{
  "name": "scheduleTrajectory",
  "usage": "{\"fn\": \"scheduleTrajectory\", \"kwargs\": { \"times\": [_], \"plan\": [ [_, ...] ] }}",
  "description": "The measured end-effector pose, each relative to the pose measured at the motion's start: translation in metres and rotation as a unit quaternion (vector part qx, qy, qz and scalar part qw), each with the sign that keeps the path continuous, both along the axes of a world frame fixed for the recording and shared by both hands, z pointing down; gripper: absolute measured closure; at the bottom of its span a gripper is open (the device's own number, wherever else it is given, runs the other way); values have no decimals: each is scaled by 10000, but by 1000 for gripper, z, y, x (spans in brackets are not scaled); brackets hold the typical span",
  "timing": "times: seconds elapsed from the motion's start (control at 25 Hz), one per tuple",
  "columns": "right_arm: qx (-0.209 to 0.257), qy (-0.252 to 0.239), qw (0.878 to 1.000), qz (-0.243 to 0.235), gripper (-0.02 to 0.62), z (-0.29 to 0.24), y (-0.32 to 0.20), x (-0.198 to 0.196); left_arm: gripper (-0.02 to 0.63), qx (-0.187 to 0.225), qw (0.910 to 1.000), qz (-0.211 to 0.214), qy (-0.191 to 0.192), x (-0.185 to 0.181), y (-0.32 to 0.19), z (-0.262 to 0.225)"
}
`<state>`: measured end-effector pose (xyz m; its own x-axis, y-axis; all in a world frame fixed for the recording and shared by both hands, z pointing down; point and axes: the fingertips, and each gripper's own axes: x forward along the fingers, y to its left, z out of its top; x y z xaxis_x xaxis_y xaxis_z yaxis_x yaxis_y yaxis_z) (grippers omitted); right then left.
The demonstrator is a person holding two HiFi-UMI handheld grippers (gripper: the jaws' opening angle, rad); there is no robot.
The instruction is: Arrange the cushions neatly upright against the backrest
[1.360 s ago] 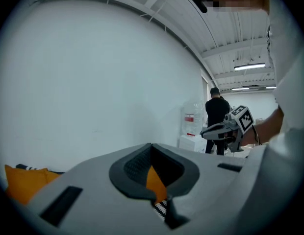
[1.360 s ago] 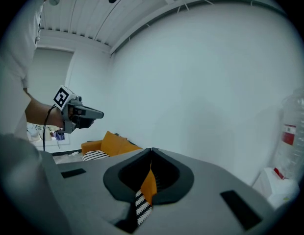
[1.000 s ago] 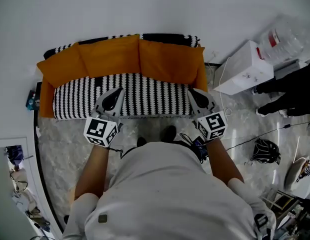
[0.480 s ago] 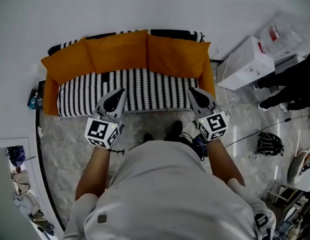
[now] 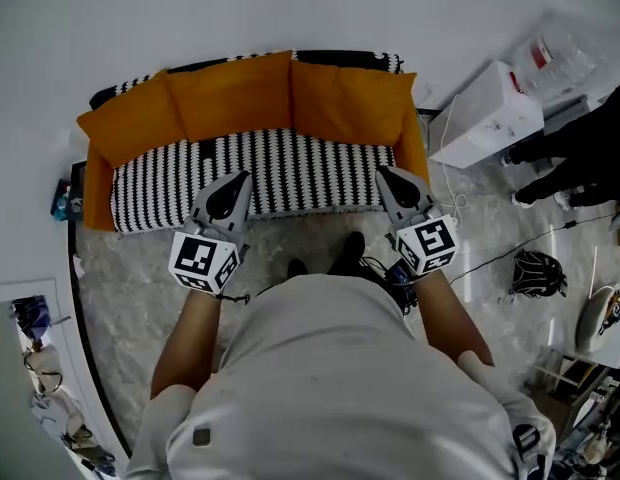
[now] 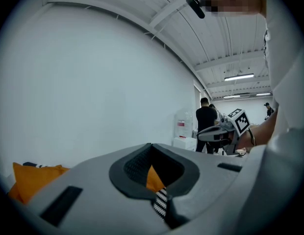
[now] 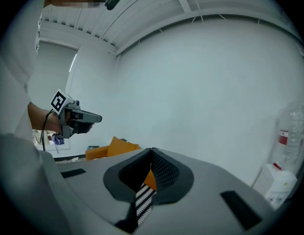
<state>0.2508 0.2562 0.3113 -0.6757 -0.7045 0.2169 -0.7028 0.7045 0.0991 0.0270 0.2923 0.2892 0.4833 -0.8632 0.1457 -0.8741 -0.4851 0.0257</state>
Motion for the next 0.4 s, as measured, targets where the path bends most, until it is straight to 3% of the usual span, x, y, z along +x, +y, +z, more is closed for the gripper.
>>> {"fn": "scheduleTrajectory", "kwargs": {
  "times": [0.4],
  "plan": [
    [18, 12, 10000, -10, 569, -2, 5, -8, 597, 44, 10000, 0, 23, -4, 3, -1]
  ]
}}
